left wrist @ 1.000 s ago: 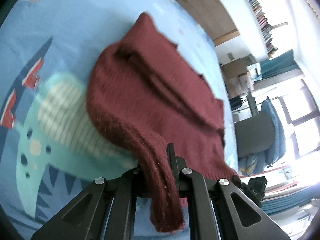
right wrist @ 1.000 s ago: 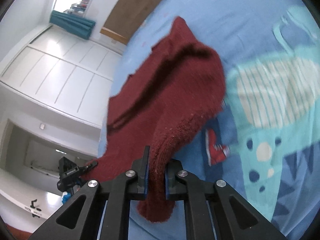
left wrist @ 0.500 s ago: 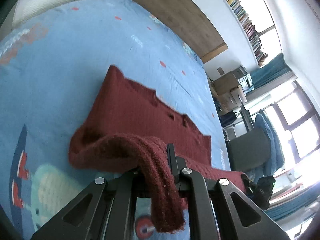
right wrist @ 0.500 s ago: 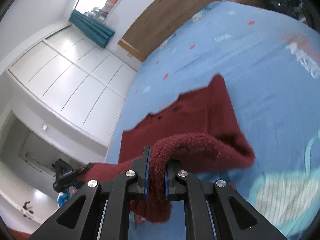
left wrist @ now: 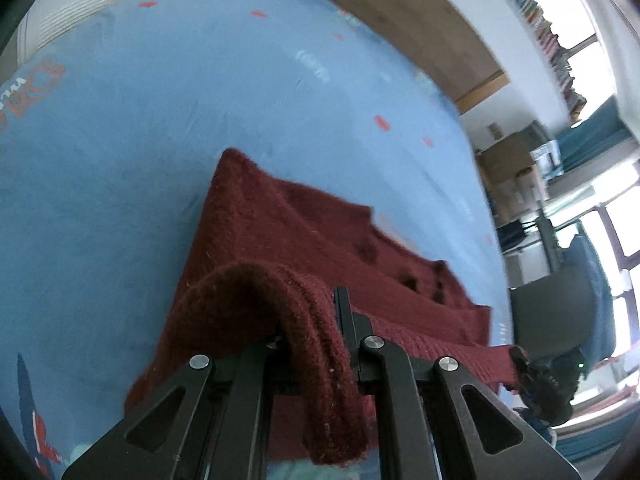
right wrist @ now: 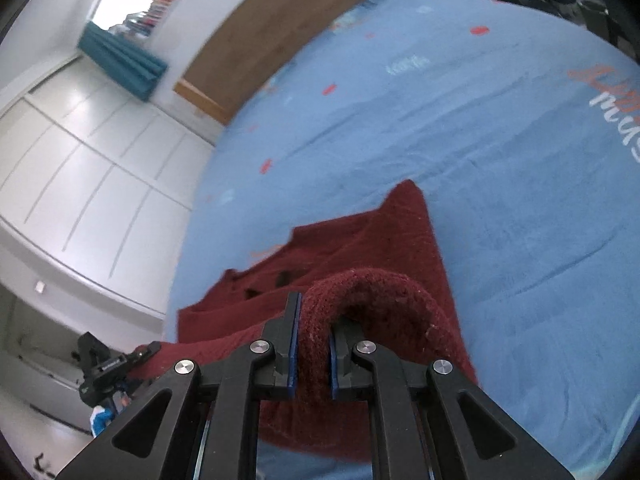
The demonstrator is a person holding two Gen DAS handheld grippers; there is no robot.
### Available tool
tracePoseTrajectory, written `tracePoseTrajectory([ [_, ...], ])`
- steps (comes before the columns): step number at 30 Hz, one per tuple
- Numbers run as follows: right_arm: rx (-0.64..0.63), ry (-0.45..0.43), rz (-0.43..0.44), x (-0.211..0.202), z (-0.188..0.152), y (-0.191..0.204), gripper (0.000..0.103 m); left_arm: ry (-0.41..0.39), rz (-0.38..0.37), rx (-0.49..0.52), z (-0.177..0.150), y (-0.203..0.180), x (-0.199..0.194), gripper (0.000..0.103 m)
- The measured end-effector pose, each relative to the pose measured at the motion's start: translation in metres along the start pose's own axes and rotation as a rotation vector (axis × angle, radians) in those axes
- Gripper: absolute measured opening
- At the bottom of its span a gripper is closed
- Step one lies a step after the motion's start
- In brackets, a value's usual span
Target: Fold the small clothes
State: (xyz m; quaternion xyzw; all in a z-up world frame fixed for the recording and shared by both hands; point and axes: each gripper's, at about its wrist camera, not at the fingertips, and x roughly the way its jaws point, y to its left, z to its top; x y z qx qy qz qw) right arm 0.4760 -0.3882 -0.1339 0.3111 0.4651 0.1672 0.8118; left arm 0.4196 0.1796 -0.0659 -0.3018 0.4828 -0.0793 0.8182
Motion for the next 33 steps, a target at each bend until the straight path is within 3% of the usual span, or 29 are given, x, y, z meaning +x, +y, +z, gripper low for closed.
tracePoseTrajectory([
  [3, 0.008, 0.018, -0.033, 0.02, 0.007, -0.006, 0.014, 0.029, 0.042, -0.009, 0.004, 0.005, 0.023, 0.008],
  [6, 0.024, 0.029, -0.057, 0.033, 0.012, -0.012, 0.015, 0.042, 0.034, -0.028, 0.004, 0.011, 0.03, 0.011],
  [14, 0.059, 0.032, -0.055, 0.045, 0.018, -0.019, 0.045, 0.024, -0.067, -0.146, 0.014, 0.037, 0.018, 0.032],
  [19, 0.073, 0.02, -0.046, 0.038, 0.021, -0.018, 0.054, 0.002, -0.106, -0.193, 0.022, 0.047, -0.001, 0.039],
  [26, 0.112, -0.051, -0.052, 0.012, 0.035, -0.022, 0.066, -0.04, -0.069, -0.143, 0.025, 0.044, -0.026, 0.047],
  [33, -0.086, -0.051, -0.147, 0.004, 0.036, 0.01, 0.066, -0.063, -0.036, -0.031, 0.017, 0.013, -0.028, 0.048],
])
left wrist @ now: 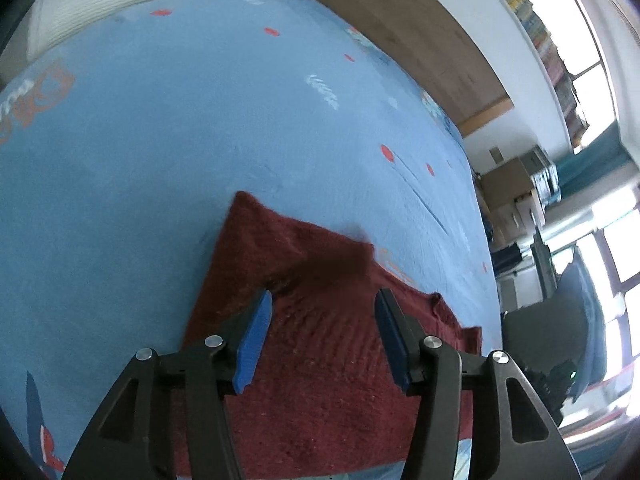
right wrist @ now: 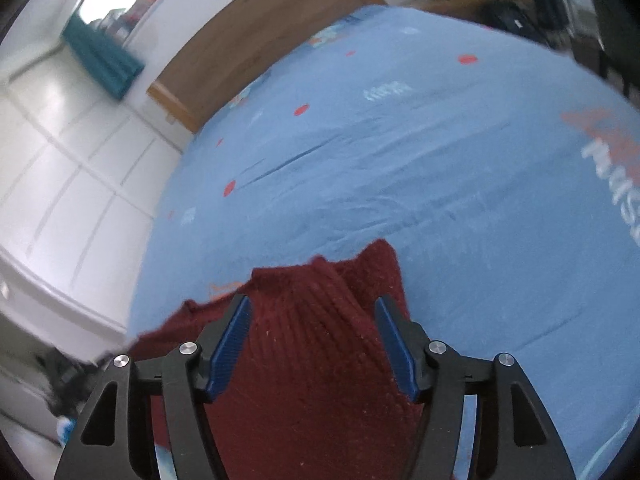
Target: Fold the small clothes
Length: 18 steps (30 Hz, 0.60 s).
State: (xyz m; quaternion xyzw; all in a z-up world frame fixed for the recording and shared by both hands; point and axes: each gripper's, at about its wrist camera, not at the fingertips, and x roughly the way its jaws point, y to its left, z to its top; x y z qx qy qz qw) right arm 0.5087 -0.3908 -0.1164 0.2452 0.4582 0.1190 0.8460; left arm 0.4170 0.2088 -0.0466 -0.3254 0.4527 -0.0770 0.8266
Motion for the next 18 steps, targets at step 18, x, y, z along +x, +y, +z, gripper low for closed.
tracePoseTrajectory([
  [18, -0.323, 0.164, -0.167, 0.086, -0.033, 0.039, 0.066, 0.073, 0.213, 0.248, -0.043, -0.022, 0.085, 0.048],
])
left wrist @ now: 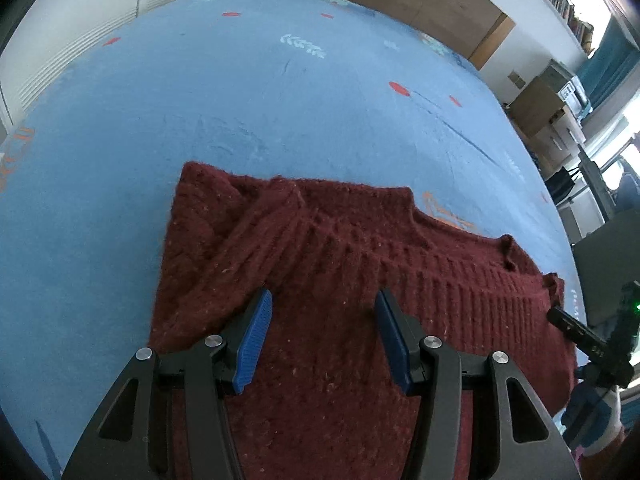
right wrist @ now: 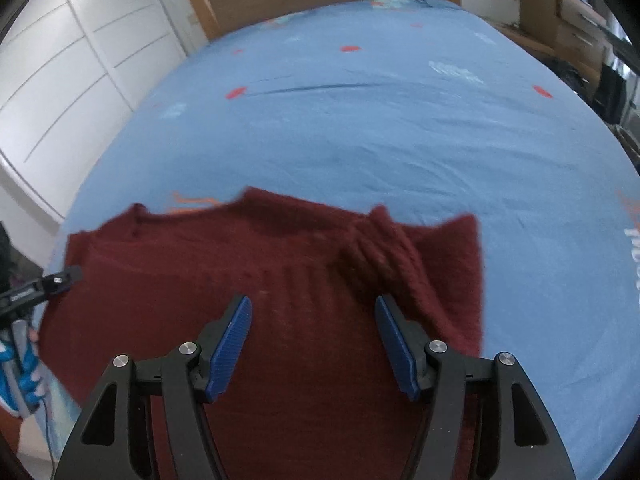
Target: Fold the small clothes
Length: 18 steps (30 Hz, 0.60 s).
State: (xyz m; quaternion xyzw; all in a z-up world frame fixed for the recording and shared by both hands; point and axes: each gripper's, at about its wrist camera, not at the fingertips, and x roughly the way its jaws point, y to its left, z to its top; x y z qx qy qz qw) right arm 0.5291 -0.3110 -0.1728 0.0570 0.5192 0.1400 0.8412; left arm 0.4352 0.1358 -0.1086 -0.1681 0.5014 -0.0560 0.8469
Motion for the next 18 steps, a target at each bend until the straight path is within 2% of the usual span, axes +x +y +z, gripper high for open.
tracePoseTrajectory([
  [4, 0.019, -0.012, 0.027, -0.008, -0.007, -0.017, 0.063, -0.02, 0.013, 0.006, -0.002, 0.001, -0.014, 0.048],
  [7, 0.008, -0.016, 0.004, -0.018, -0.01, -0.016, 0.063, -0.057, 0.017, 0.011, -0.006, -0.001, -0.029, 0.048],
  [13, -0.047, -0.047, -0.029, -0.05, -0.025, 0.0, 0.065, -0.086, 0.055, 0.058, -0.031, -0.005, -0.049, 0.048],
  [18, -0.087, -0.05, -0.018, -0.064, -0.049, 0.017, 0.066, -0.086, 0.073, 0.075, -0.055, -0.007, -0.051, 0.048],
])
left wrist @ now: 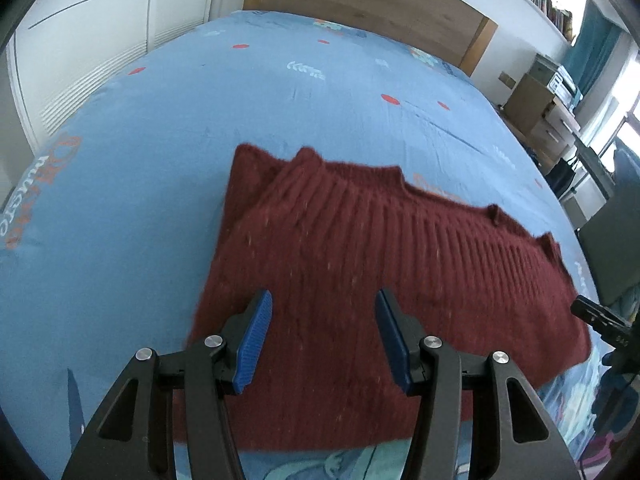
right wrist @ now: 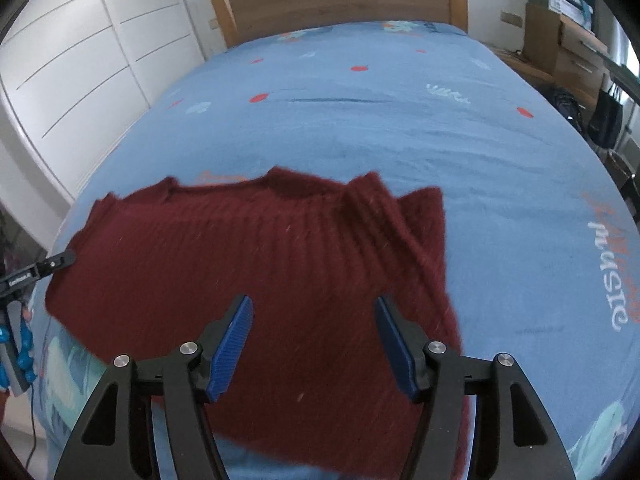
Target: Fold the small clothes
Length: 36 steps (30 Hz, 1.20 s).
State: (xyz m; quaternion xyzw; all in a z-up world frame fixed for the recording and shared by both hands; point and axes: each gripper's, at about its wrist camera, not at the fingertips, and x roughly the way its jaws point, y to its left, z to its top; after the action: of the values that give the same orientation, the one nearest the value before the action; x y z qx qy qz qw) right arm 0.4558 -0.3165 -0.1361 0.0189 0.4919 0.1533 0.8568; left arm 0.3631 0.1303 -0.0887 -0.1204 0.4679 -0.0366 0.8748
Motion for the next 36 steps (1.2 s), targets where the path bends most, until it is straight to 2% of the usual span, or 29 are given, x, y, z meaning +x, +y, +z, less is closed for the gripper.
tracePoseTrajectory([
  [6, 0.026, 0.054, -0.038, 0.01, -0.03, -0.008, 0.066, 0.006, 0.045, 0.032, -0.02, -0.005, 0.007, 0.048],
  [17, 0.036, 0.025, -0.042, 0.003, -0.052, -0.007, 0.066, -0.045, 0.148, 0.095, -0.039, -0.026, 0.018, 0.055],
  [31, 0.003, 0.05, -0.079, -0.005, -0.069, -0.002, 0.066, -0.105, 0.17, 0.137, -0.058, -0.032, 0.026, 0.062],
  [36, -0.003, 0.007, -0.079, -0.016, -0.059, 0.007, 0.066, -0.116, 0.173, 0.133, -0.062, -0.034, 0.027, 0.065],
])
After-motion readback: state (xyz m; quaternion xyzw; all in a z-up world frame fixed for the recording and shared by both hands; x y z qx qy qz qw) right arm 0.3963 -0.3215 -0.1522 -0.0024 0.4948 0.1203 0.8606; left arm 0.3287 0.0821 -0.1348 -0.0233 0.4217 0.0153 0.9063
